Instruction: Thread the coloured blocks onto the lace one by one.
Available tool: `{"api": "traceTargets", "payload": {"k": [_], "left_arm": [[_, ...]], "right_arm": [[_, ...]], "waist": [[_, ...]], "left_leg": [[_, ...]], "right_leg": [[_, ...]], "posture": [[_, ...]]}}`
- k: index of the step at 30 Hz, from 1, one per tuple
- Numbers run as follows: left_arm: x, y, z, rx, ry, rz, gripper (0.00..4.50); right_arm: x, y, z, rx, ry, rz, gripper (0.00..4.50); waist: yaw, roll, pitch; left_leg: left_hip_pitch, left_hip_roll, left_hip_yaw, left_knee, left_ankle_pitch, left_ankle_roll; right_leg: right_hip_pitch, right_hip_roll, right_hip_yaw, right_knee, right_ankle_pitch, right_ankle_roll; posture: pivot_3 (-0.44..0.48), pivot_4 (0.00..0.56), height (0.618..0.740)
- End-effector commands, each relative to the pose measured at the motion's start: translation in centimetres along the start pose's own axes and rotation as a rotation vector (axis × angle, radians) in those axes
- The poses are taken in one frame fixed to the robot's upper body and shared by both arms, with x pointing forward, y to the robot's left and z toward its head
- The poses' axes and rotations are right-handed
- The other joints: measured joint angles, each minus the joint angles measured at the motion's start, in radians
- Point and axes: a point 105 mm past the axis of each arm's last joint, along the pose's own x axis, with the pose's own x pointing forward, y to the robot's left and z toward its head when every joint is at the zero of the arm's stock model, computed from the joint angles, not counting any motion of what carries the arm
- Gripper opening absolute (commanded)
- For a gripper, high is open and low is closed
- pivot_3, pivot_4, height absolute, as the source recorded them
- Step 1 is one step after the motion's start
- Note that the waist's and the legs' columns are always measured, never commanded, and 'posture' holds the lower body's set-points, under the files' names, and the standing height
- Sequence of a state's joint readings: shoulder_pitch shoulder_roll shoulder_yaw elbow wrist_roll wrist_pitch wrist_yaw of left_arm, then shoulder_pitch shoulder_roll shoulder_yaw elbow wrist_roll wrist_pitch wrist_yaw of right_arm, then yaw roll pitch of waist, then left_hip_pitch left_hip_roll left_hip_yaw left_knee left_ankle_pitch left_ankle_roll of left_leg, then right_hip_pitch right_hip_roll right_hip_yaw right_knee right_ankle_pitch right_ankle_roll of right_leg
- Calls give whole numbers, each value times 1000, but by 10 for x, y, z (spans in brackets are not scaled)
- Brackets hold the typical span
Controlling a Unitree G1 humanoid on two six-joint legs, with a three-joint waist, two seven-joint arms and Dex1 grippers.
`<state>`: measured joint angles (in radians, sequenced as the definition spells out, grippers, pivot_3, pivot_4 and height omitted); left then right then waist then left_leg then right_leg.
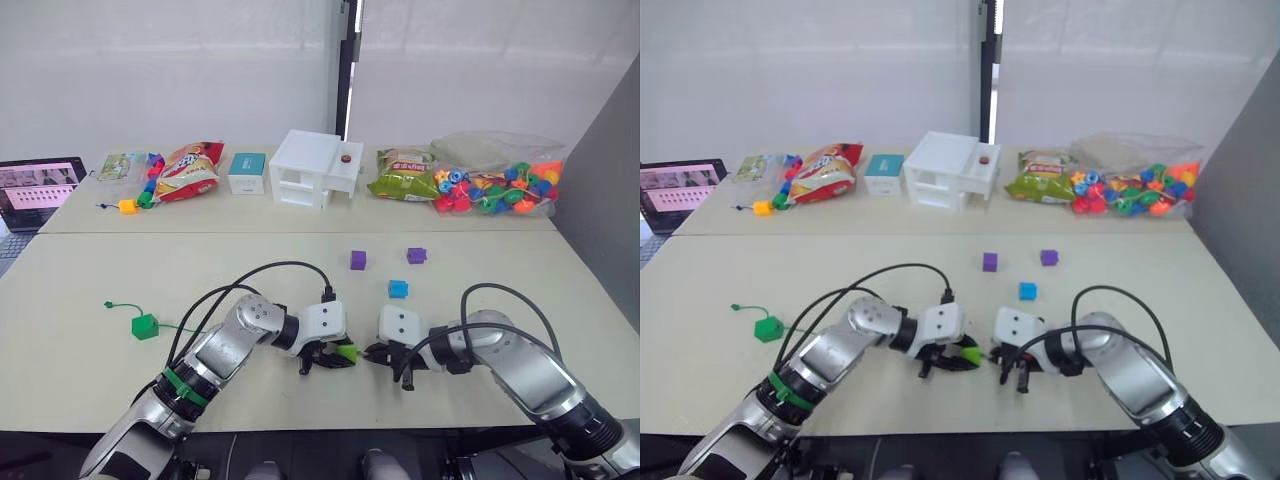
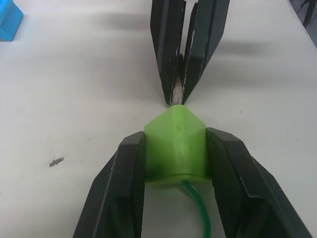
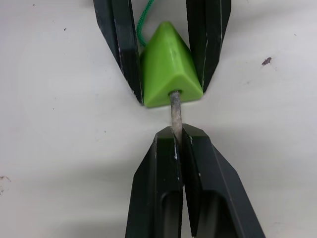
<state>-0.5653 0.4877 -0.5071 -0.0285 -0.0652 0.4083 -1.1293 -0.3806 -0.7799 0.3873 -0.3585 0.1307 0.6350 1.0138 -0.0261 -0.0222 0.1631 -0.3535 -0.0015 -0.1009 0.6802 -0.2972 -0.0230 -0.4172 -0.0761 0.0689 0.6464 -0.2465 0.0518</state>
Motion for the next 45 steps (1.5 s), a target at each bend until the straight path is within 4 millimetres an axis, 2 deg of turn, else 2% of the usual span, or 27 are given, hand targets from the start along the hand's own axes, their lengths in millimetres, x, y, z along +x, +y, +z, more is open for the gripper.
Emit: {"api": "traceTargets", "payload": {"k": [1, 4, 9, 11, 13, 15, 17, 21, 23, 27, 29, 32, 34, 35, 36, 38, 40, 45], "left_arm": [[-15, -8, -23, -47, 61, -13, 1322], [-42, -9, -42, -72, 114, 19, 1322], [-119, -15, -96, -136, 299, 90, 1322], [-155, -14, -117, -169, 387, 139, 1322], [-200, -13, -141, -206, 504, 209, 1322], [-240, -18, -161, -243, 615, 251, 1322], [-262, -24, -172, -250, 683, 268, 1322], [-291, -31, -187, -254, 786, 304, 1322], [-291, -27, -186, -252, 756, 330, 1322], [-275, -5, -165, -221, 587, 393, 1322], [-267, 5, -149, -220, 490, 410, 2347], [-257, 16, -115, -209, 345, 406, 3252], [-254, 17, -107, -186, 347, 394, 3993], [-250, 18, -98, -183, 320, 386, 4257], [-244, 20, -86, -185, 273, 377, 4257], [-222, 24, -50, -177, 119, 335, 4257], [-198, 19, -23, -168, 16, 272, 4257], [-126, 5, 7, -94, -103, 155, 4257]], "right_arm": [[-7, -10, -6, -15, 47, -44, 0], [-10, -9, 0, -26, 42, -39, 0], [-18, -6, 8, -37, 36, -37, 0], [-21, -4, 10, -38, 34, -37, 0], [-22, -2, 11, -38, 31, -36, 0], [-23, 1, 12, -35, 29, -33, 0], [-22, 2, 11, -32, 28, -31, 0], [-21, 3, 11, -30, 26, -26, 0], [-20, 3, 12, -29, 22, -24, 0], [-18, 3, 13, -28, 18, -21, 0], [-17, 3, 14, -27, 16, -18, 0], [-15, 4, 16, -27, 8, -10, 0], [-13, 5, 19, -25, -2, -5, 0], [-11, 5, 22, -25, -9, -2, 0], [-10, 5, 24, -25, -15, -1, 0], [-5, 5, 30, -26, -30, 4, 0], [0, 5, 35, -26, -37, 7, 0], [11, 4, 43, -27, -40, 9, 0]], "waist": [[-6, 0, 0], [-18, 0, 0], [-39, 0, 0], [-43, 1, 0], [-44, 1, 0], [-47, 1, 0], [-50, 3, 1], [-43, 9, 0], [-44, 10, 0], [-42, 14, 1], [-36, 14, 1], [-19, 11, 2], [-15, 5, 4], [-16, 4, 4], [-17, 4, 4], [-17, 3, 5], [-15, 4, 5], [-17, 4, 5]], "left_leg": [[0, 0, 0, 0, 0, 0], [0, 1, 0, -1, 0, 0], [1, 4, 0, -3, 0, 0], [1, 4, 0, -3, 0, 0], [2, 5, 0, -4, 0, 0], [2, 6, 1, -4, 0, 0], [2, 9, 2, -4, 0, 0], [2, 11, 3, -4, 0, 1], [2, 11, 3, -4, 0, 1], [2, 13, 4, -4, 0, 1], [1, 14, 3, -4, 0, 1], [-1, 14, 3, -2, 0, 1], [-2, 14, 2, -1, 0, 1], [-3, 14, 2, -1, -1, 1], [-3, 14, 2, -1, -1, 1], [-4, 14, 1, -2, -1, 1], [-4, 14, 1, -2, -1, 2], [-4, 14, 0, -2, -1, 2]], "right_leg": [[0, 0, 0, 0, 0, 0], [-1, 1, 0, 1, 0, 0], [-3, 4, 0, 2, -1, -2], [-3, 4, 0, 1, -1, -2], [-3, 4, 0, 1, -1, -2], [-3, 6, 0, 1, -2, -3], [-4, 9, 0, 1, -3, -5], [-4, 11, 0, 2, -3, -5], [-4, 11, 0, 2, -3, -5], [-4, 13, 0, 3, -3, -6], [-5, 13, 0, 3, -3, -6], [-5, 13, 0, 3, -3, -6], [-5, 13, 0, 3, -3, -6], [-6, 14, 0, 3, -2, -6], [-7, 14, 0, 3, -2, -6], [-7, 14, 0, 3, -2, -7], [-7, 14, 0, 3, -2, -7], [-7, 14, 0, 2, -2, -7]], "posture": [[0, 150, 740], [0, 150, 740], [0, 150, 740], [0, 150, 740], [0, 150, 740], [0, 150, 740], [0, 150, 740], [0, 150, 740], [0, 150, 740], [0, 150, 740], [0, 150, 740], [0, 150, 740], [0, 150, 740], [0, 150, 740], [0, 150, 740], [0, 150, 740], [0, 150, 740], [0, 150, 740]]}}
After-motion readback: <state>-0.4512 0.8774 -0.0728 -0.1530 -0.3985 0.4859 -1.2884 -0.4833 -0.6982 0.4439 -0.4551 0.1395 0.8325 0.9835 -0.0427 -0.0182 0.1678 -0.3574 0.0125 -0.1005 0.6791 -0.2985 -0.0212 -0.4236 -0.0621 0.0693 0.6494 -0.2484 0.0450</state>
